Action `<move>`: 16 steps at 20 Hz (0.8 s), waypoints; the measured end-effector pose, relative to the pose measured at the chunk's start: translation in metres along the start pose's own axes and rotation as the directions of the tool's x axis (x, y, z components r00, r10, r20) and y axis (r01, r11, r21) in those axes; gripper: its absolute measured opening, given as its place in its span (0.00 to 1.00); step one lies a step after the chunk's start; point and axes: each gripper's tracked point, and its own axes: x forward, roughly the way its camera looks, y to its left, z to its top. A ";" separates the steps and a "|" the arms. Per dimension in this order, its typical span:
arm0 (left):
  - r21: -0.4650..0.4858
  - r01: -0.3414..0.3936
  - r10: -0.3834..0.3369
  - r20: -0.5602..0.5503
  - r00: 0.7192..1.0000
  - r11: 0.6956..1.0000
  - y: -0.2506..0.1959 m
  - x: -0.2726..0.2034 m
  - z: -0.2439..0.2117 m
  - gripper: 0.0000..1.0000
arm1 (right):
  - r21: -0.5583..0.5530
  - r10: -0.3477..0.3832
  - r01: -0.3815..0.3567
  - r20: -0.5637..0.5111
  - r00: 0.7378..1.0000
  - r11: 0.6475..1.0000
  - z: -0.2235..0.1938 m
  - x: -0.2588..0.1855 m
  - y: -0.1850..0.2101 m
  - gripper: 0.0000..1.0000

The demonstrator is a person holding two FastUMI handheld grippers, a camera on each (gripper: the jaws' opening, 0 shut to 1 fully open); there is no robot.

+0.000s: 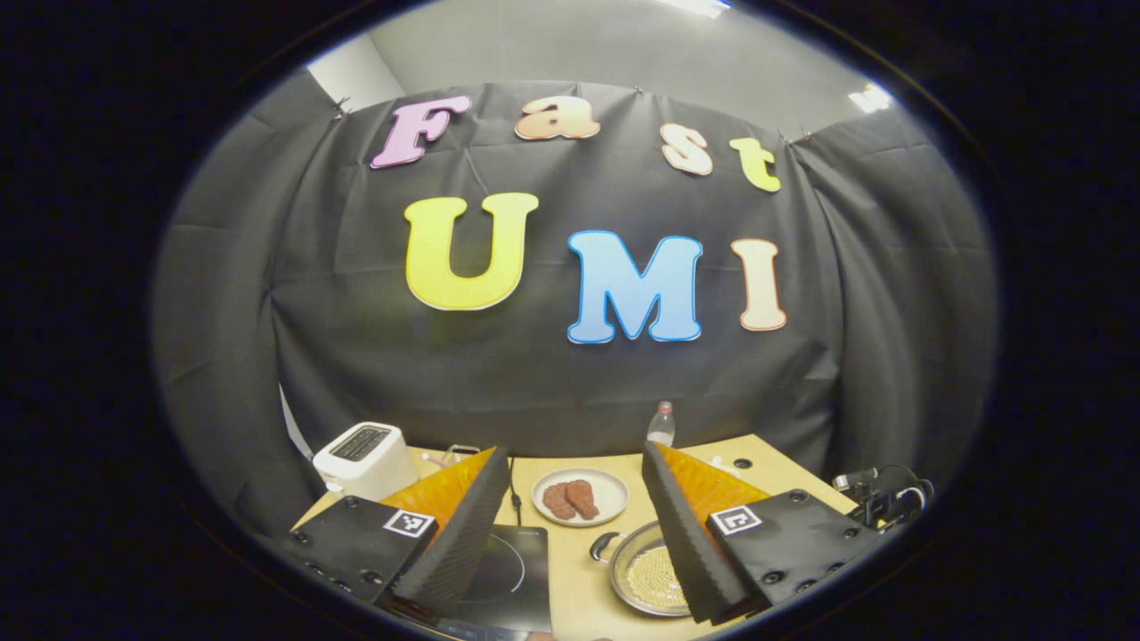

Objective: First push the handle of the pot to place it horizontally, then grasp the pot with both hands and set it on the induction cooktop.

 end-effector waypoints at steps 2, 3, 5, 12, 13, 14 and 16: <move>0.002 0.000 0.000 0.001 1.000 1.000 -0.003 0.003 0.000 0.96 | -0.002 -0.007 0.007 0.004 1.000 1.000 0.006 0.001 -0.005 0.01; 0.003 0.000 0.000 0.000 1.000 1.000 -0.005 0.004 0.000 0.95 | -0.003 -0.010 0.010 0.006 1.000 1.000 0.010 0.002 -0.008 0.01; 0.002 0.000 0.000 -0.006 1.000 1.000 -0.009 0.008 -0.004 0.95 | -0.007 -0.016 0.016 0.010 1.000 1.000 0.016 0.004 -0.012 0.01; -0.002 -0.004 0.004 -0.027 1.000 1.000 -0.017 0.018 -0.011 0.95 | -0.052 -0.050 0.051 0.028 0.998 0.997 0.044 0.013 -0.030 0.01; -0.003 -0.006 0.006 -0.030 1.000 1.000 -0.017 0.019 -0.012 0.95 | -0.064 -0.055 0.057 0.033 0.998 0.996 0.049 0.014 -0.032 0.01; -0.004 -0.009 0.009 -0.031 0.999 1.000 -0.018 0.021 -0.013 0.97 | -0.075 -0.060 0.063 0.036 0.998 0.995 0.053 0.016 -0.034 0.01; -0.006 -0.013 0.012 -0.038 0.999 1.000 -0.018 0.024 -0.016 0.96 | -0.092 -0.065 0.069 0.039 0.997 0.993 0.061 0.019 -0.036 0.01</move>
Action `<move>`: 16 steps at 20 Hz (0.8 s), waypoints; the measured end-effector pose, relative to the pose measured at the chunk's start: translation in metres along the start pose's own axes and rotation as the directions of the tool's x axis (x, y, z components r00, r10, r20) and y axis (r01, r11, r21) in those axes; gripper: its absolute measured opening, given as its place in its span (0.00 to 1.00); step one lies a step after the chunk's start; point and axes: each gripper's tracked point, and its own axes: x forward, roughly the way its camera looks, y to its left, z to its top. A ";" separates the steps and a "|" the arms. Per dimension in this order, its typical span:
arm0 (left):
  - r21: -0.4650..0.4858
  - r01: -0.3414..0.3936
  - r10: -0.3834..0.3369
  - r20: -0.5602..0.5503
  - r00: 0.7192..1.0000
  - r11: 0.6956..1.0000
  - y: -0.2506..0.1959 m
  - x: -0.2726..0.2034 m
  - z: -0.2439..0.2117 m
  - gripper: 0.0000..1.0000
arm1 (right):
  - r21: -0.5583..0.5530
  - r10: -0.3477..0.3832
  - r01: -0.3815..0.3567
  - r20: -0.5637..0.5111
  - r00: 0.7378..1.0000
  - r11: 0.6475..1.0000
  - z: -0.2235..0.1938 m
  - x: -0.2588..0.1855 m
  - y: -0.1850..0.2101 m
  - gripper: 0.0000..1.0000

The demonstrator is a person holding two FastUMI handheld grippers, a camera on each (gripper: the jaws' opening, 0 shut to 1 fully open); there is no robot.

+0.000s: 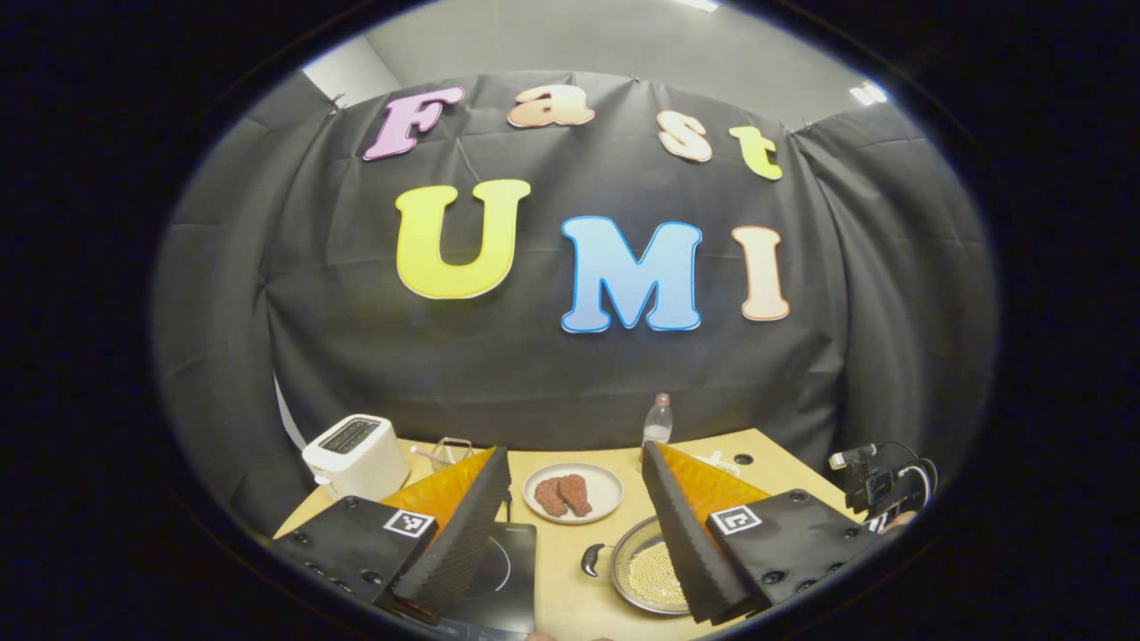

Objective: First push the handle of the pot to place it horizontally, then grasp the pot with both hands and set it on the induction cooktop.

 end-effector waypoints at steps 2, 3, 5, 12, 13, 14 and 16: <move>0.001 -0.005 0.005 -0.004 1.000 1.000 0.000 0.003 -0.002 0.96 | -0.019 -0.007 0.007 0.003 1.000 1.000 0.009 0.004 -0.003 0.01; 0.001 -0.008 0.008 -0.007 1.000 1.000 0.001 0.005 -0.004 0.96 | -0.028 -0.010 0.010 0.004 1.000 1.000 0.013 0.006 -0.004 0.01; -0.005 -0.012 0.012 -0.012 1.000 1.000 0.002 0.007 -0.006 0.95 | -0.048 -0.015 0.015 0.010 1.000 0.999 0.021 0.009 -0.005 0.01; -0.014 0.002 -0.002 -0.015 1.000 1.000 -0.001 0.009 -0.006 0.95 | -0.072 -0.036 0.039 0.042 0.998 0.997 0.026 0.001 -0.011 0.01; -0.017 0.009 -0.009 -0.009 1.000 1.000 0.000 0.004 -0.006 0.97 | -0.069 -0.024 0.028 0.069 0.997 0.997 0.027 -0.006 -0.009 0.01; -0.022 0.022 -0.022 0.001 1.000 1.000 -0.001 0.000 -0.003 0.97 | -0.062 -0.010 0.015 0.093 0.996 0.998 0.027 -0.012 -0.005 0.01; -0.022 0.048 -0.048 0.013 0.999 0.999 -0.001 -0.009 0.000 0.98 | -0.046 0.008 -0.001 0.145 0.989 0.999 0.025 -0.031 0.000 0.13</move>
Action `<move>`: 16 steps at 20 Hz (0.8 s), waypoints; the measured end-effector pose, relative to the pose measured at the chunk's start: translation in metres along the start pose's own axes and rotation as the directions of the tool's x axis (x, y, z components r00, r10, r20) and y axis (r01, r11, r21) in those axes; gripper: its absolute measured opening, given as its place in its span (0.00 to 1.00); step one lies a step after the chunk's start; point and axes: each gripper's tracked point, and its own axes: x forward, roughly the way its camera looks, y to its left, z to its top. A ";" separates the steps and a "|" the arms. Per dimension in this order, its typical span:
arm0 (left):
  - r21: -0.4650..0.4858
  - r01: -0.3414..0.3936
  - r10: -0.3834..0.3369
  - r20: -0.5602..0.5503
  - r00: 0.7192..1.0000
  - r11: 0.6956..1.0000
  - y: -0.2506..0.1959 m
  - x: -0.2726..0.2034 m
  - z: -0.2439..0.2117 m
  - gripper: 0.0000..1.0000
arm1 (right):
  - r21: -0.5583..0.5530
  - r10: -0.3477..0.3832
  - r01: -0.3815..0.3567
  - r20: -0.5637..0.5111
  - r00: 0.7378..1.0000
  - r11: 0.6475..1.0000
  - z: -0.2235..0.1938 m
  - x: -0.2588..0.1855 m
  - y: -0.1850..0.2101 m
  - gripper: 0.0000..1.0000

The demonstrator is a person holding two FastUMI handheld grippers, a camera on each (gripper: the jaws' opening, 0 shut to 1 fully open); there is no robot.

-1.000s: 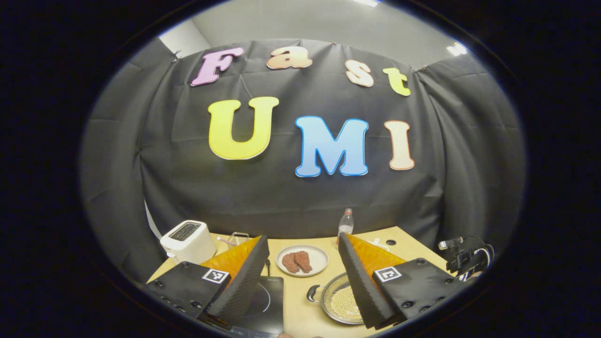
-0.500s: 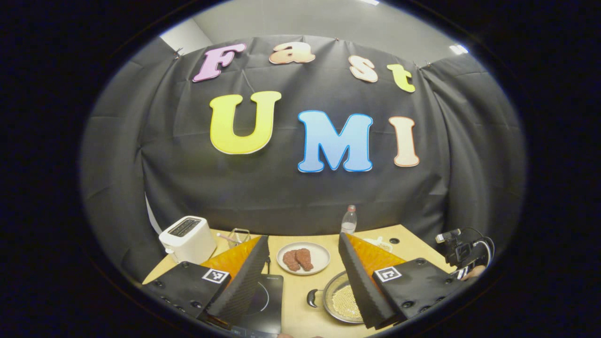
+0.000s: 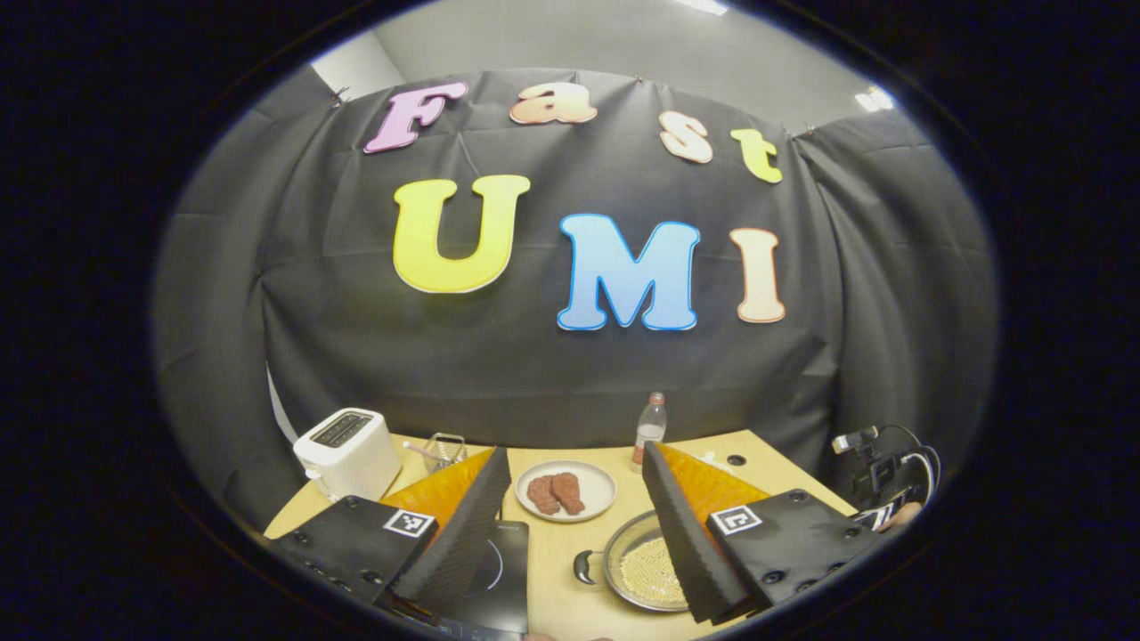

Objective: First push the handle of the pot to place it horizontally, then grasp the pot with both hands and set it on the induction cooktop.

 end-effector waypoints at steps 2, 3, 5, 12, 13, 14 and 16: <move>-0.004 0.038 -0.038 0.008 0.999 0.999 -0.002 -0.011 -0.001 0.95 | 0.005 -0.007 0.007 0.059 0.998 1.000 0.002 -0.025 0.003 0.47; -0.011 0.057 -0.057 0.009 0.998 0.998 -0.003 -0.017 -0.005 0.95 | 0.008 -0.007 0.006 0.094 0.996 1.000 0.003 -0.037 0.006 0.72; -0.027 0.085 -0.085 -0.001 0.996 0.996 -0.003 -0.026 -0.013 0.97 | 0.022 -0.008 0.004 0.156 0.988 1.000 0.005 -0.058 0.012 1.00; -0.067 0.145 -0.157 -0.219 0.963 0.987 -0.028 -0.009 -0.098 0.97 | -0.004 -0.003 0.005 0.285 0.958 1.000 0.014 -0.082 0.020 1.00; -0.065 0.149 -0.161 -0.260 0.952 0.987 -0.034 -0.002 -0.115 0.97 | -0.016 0.004 0.001 0.289 0.957 1.000 0.016 -0.079 0.019 1.00; -0.058 0.151 -0.161 -0.299 0.941 0.987 -0.038 0.006 -0.129 0.97 | -0.026 0.012 -0.005 0.288 0.958 1.000 0.018 -0.074 0.018 1.00; -0.046 0.152 -0.158 -0.364 0.918 0.987 -0.046 0.021 -0.158 0.98 | -0.037 0.028 -0.019 0.271 0.962 0.999 0.022 -0.059 0.015 1.00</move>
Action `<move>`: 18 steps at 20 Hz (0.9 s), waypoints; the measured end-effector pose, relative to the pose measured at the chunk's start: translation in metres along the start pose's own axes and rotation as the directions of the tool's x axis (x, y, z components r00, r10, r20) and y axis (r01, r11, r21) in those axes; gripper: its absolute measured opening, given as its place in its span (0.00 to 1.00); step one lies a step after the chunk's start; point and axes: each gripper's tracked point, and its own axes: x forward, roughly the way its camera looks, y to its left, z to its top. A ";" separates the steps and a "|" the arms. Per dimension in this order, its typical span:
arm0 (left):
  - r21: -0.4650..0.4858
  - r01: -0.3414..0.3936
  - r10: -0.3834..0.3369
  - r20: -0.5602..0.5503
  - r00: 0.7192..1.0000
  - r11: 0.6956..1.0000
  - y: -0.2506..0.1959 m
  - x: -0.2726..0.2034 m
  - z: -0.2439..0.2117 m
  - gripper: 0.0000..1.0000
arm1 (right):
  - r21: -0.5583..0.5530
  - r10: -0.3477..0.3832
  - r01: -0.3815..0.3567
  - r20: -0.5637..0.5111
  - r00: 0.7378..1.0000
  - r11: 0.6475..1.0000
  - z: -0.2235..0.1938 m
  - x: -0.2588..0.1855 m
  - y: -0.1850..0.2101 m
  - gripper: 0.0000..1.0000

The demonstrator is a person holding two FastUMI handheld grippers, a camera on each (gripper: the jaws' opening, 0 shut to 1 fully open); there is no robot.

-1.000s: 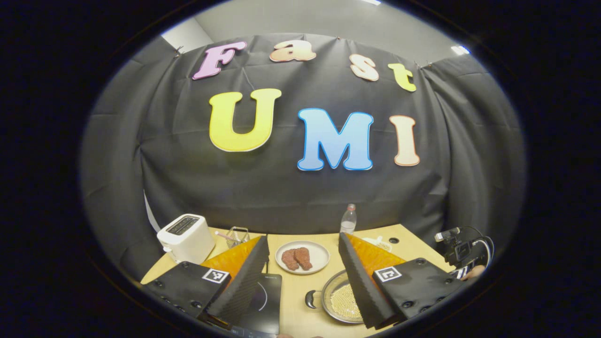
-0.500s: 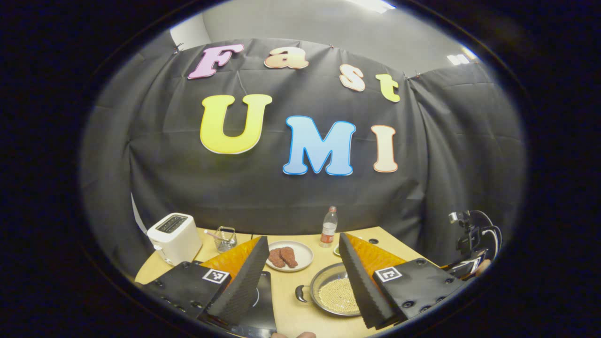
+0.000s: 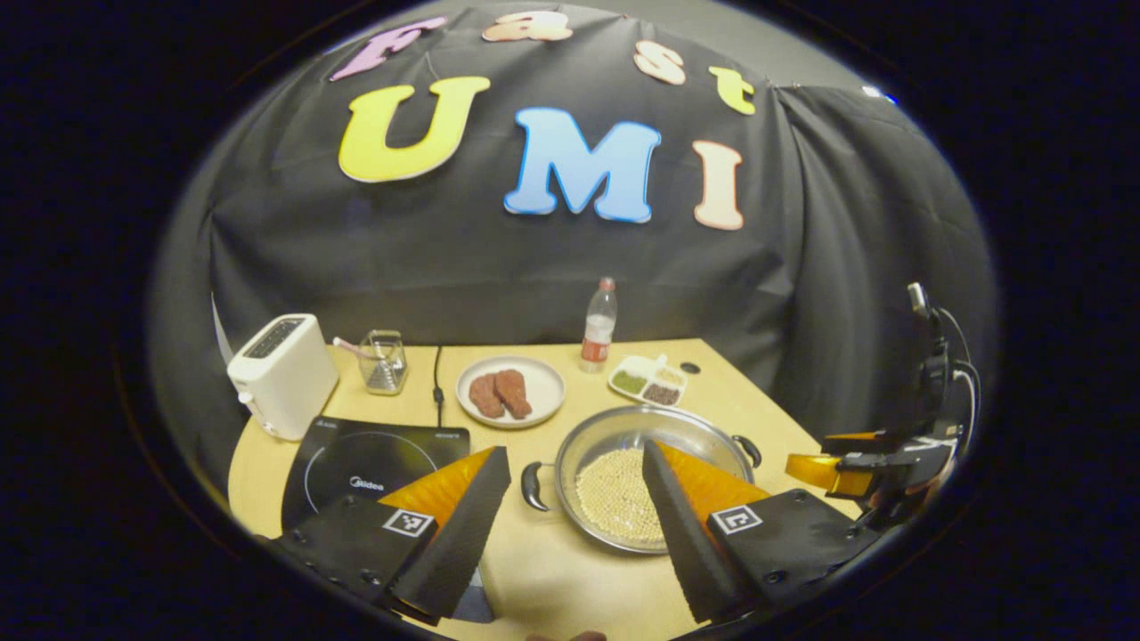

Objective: First push the handle of the pot to place it horizontally, then grasp the pot with both hands and set it on the induction cooktop.

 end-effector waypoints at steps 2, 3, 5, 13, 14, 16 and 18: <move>0.003 -0.023 0.023 -0.049 0.999 1.000 0.002 0.023 -0.017 0.96 | -0.001 0.014 -0.014 -0.023 1.000 1.000 -0.001 0.016 -0.005 1.00; 0.005 -0.038 0.039 -0.066 0.997 0.999 0.003 0.033 -0.023 0.98 | -0.005 0.018 -0.018 -0.034 0.999 1.000 -0.002 0.024 -0.008 1.00; 0.017 -0.062 0.063 -0.107 0.992 0.998 0.009 0.056 -0.039 0.96 | -0.019 0.024 -0.025 -0.054 0.998 0.999 -0.001 0.041 -0.013 1.00; 0.035 -0.133 0.138 -0.256 0.957 0.990 0.043 0.121 -0.095 0.96 | -0.033 0.060 -0.065 -0.134 0.989 0.997 -0.010 0.098 -0.017 1.00; 0.035 -0.140 0.145 -0.267 0.953 0.989 0.046 0.127 -0.100 0.99 | -0.027 0.063 -0.067 -0.147 0.987 0.997 -0.013 0.105 -0.016 1.00; 0.044 -0.147 0.154 -0.285 0.946 0.988 0.049 0.138 -0.106 0.99 | -0.012 0.063 -0.066 -0.167 0.984 0.998 -0.016 0.115 -0.017 1.00; 0.054 -0.147 0.156 -0.314 0.937 0.988 0.049 0.148 -0.115 0.99 | -0.007 0.059 -0.061 -0.176 0.983 0.998 -0.018 0.126 -0.019 0.98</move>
